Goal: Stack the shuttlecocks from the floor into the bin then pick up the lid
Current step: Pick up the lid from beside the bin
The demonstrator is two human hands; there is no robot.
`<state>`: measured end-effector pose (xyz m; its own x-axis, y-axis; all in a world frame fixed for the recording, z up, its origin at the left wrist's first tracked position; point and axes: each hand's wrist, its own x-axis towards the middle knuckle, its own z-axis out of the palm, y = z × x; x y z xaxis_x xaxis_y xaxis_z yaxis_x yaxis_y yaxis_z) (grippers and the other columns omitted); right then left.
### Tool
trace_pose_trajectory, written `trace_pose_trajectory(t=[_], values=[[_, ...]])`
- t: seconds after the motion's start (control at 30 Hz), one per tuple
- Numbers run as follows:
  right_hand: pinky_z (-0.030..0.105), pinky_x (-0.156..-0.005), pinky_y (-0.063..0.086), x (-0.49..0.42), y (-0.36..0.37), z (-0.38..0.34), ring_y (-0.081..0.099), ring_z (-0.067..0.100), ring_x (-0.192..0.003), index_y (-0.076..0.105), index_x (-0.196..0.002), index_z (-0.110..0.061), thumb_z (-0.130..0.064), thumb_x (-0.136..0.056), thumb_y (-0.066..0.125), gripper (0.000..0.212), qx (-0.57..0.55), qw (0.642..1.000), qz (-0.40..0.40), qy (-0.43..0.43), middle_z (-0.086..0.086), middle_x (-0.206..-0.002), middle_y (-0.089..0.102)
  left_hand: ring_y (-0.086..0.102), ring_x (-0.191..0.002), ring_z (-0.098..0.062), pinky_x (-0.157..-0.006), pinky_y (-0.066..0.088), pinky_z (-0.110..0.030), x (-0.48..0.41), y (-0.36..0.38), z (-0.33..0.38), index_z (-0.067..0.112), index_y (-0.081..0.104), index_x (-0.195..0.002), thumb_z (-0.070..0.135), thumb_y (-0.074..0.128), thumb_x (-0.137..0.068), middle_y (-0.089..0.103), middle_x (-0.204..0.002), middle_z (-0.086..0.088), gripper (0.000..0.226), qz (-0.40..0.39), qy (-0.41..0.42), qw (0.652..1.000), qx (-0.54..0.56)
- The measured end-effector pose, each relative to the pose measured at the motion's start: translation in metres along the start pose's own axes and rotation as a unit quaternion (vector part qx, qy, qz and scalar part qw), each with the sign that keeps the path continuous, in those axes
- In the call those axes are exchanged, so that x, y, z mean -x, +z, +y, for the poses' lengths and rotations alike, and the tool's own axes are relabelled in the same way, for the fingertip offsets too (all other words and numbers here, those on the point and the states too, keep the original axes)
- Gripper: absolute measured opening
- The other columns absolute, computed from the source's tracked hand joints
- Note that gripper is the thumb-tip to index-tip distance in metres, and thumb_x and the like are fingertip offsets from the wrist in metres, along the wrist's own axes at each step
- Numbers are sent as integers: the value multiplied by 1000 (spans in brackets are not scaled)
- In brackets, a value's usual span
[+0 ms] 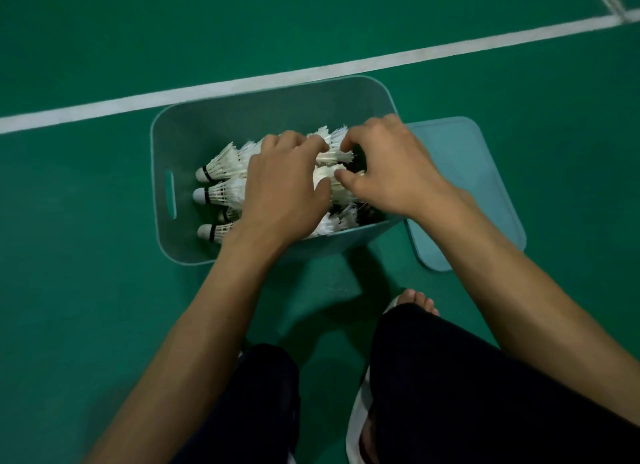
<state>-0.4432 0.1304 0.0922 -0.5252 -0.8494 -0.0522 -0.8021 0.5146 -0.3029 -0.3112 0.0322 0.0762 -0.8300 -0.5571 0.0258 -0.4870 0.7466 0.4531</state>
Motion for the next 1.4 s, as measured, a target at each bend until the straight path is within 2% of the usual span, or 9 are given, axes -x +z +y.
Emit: trace_pose_trajectory(t=[0.27,0.47,0.67,0.83,0.93,1.1,1.2,1.3,1.4], values=[[39,-106,42,42,-10,36,51,35,-126,73,-104,-10,-26,-82,66,28,-64,978,197,27,8,-116,69,51,-114,-32,-91,45,-47,-5,7,63,18,63,-121,25,59,-86,59,-121,-7,36,34,99,995,-1],[25,-91,39,85,-33,93,61,31,-106,73,-96,-7,-22,-81,57,26,-99,926,339,133,8,-106,73,53,-100,-29,-79,45,-41,16,29,155,3,63,-118,6,45,-81,61,-110,-10,41,78,203,965,146],[36,-91,46,110,14,167,61,38,-111,67,-117,-5,-29,-83,66,41,-71,897,152,409,20,-115,69,54,-110,-28,-87,51,-41,24,114,169,13,52,-121,8,63,-82,55,-116,-6,40,-54,163,980,103],[47,-108,41,116,55,212,40,41,-134,47,-137,-8,-37,-77,73,71,-88,860,-3,502,20,-151,39,41,-129,-34,-103,43,-45,24,180,131,9,37,-138,39,69,-88,44,-139,-15,66,-221,-45,974,-9],[50,-114,35,113,70,225,28,40,-144,33,-149,-12,-44,-73,75,92,-85,867,-32,490,15,-164,20,36,-134,-33,-108,42,-44,22,198,116,9,27,-151,42,68,-90,38,-151,-11,80,-228,-81,970,8],[47,-101,43,121,92,227,42,40,-126,42,-140,-6,-47,-71,74,87,-68,869,42,488,17,-140,46,38,-135,-27,-111,40,-39,16,208,118,15,35,-149,20,74,-85,48,-145,-2,75,-165,-154,954,199],[48,-97,43,130,94,221,46,41,-122,50,-127,1,-48,-75,73,75,-71,821,104,558,23,-131,52,55,-127,-20,-102,49,-31,10,191,130,16,36,-144,1,72,-87,49,-139,3,69,-151,-257,860,415],[46,-95,45,146,98,218,53,43,-120,56,-122,7,-55,-81,64,74,-153,757,114,625,29,-129,57,61,-113,-10,-98,57,-38,9,168,147,24,26,-149,3,78,-82,47,-141,8,86,-122,-234,835,483],[35,-69,56,154,91,205,68,35,-93,66,-113,3,-43,-75,66,60,-480,561,141,660,21,-109,71,68,-99,-3,-87,62,-32,14,142,165,34,25,-147,7,82,-78,56,-120,15,94,-124,-187,821,526]])
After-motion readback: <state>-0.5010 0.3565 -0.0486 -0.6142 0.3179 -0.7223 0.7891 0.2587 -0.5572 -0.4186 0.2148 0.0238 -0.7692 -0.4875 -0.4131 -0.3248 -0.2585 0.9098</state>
